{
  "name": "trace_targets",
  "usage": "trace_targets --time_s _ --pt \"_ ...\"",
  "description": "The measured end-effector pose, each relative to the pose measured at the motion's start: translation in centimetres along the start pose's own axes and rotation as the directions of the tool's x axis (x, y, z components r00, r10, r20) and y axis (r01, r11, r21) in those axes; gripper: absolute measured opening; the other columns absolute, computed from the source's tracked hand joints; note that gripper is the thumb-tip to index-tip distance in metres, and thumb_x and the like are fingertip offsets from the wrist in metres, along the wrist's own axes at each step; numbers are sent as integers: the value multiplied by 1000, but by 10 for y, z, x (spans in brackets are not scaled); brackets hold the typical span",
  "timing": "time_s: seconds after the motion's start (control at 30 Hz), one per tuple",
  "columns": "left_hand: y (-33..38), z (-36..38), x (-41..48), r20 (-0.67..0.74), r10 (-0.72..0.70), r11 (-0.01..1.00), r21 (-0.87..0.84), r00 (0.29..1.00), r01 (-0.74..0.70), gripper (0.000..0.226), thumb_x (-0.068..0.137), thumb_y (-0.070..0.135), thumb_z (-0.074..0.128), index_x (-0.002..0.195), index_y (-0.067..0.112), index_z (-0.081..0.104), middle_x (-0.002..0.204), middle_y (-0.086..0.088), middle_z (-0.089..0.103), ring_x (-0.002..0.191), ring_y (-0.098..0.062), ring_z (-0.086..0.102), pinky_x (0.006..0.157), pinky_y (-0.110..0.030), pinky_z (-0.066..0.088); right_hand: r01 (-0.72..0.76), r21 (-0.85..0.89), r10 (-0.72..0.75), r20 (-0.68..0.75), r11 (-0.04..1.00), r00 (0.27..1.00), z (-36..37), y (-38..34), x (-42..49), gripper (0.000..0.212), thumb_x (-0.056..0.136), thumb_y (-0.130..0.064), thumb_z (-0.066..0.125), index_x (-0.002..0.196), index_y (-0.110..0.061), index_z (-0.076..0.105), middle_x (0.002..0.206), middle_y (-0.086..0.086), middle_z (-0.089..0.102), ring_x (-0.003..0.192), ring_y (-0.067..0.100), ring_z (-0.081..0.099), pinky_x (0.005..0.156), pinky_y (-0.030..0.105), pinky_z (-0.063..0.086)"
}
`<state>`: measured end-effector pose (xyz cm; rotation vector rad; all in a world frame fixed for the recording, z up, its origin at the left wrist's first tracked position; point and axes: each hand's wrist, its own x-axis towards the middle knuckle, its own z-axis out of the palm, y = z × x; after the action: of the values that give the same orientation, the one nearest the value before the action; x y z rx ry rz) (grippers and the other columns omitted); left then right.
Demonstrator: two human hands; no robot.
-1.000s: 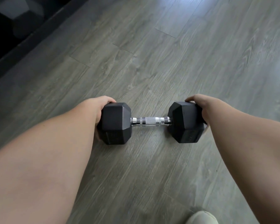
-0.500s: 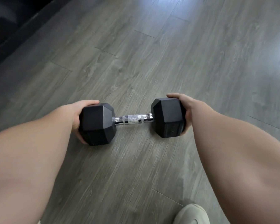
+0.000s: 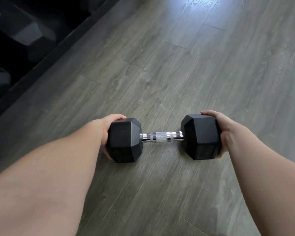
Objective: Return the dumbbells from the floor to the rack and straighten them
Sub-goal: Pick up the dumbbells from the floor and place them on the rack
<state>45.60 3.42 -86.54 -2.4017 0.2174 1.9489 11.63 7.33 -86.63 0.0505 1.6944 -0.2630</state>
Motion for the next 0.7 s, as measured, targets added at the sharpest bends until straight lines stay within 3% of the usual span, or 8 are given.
trace_targets --time_s 0.13,0.23,0.37,0.47,0.53,0.6,0.7 --pt "-2 -4 -3 18 -4 999 42 1000 3 61 46 51 83 92 14 69 77 -27 73 87 -49 64 70 -77 44 23 55 -22 -9 998 1000 3 13 1 56 34 -57 87 71 -18 70 64 14 75 51 45 69 61 63 54" --pt "-1 -14 -6 -5 41 996 82 999 -40 58 48 51 83 89 13 69 74 -22 74 90 -46 64 77 -76 43 36 85 -37 3 996 999 12 29 -5 55 39 -59 85 71 -17 68 60 12 73 45 41 67 57 59 56" --pt "4 -46 -16 -40 97 989 114 995 -92 48 42 46 85 75 15 68 68 -13 71 68 -35 68 76 -63 51 49 129 -52 16 990 999 41 49 -26 49 50 -62 79 68 -19 66 56 7 72 40 35 66 61 38 55" --pt "-1 -88 -33 -90 95 986 148 991 -81 49 42 50 84 74 15 71 72 -12 73 70 -36 69 79 -63 51 75 133 -82 44 988 996 71 55 -53 49 55 -63 75 75 -19 66 55 9 71 38 35 65 58 40 55" --pt "-8 -120 -54 -124 105 984 154 987 -86 45 43 50 82 67 13 72 68 -12 73 60 -36 70 74 -61 52 90 129 -99 65 988 993 95 56 -77 48 55 -63 75 75 -20 66 54 8 71 38 33 65 58 39 54" --pt "-19 -157 -79 -161 134 985 133 978 -113 40 43 49 82 58 12 73 65 -11 72 55 -34 69 74 -57 54 94 130 -106 90 987 990 121 55 -105 48 53 -63 75 75 -21 68 56 7 72 40 33 66 57 40 56" --pt "-39 -215 -125 -207 162 984 107 965 -142 39 44 50 83 62 17 74 67 -8 73 64 -31 69 75 -45 55 94 115 -110 142 989 984 164 58 -155 42 52 -61 76 69 -23 68 57 4 72 39 32 66 47 50 56"
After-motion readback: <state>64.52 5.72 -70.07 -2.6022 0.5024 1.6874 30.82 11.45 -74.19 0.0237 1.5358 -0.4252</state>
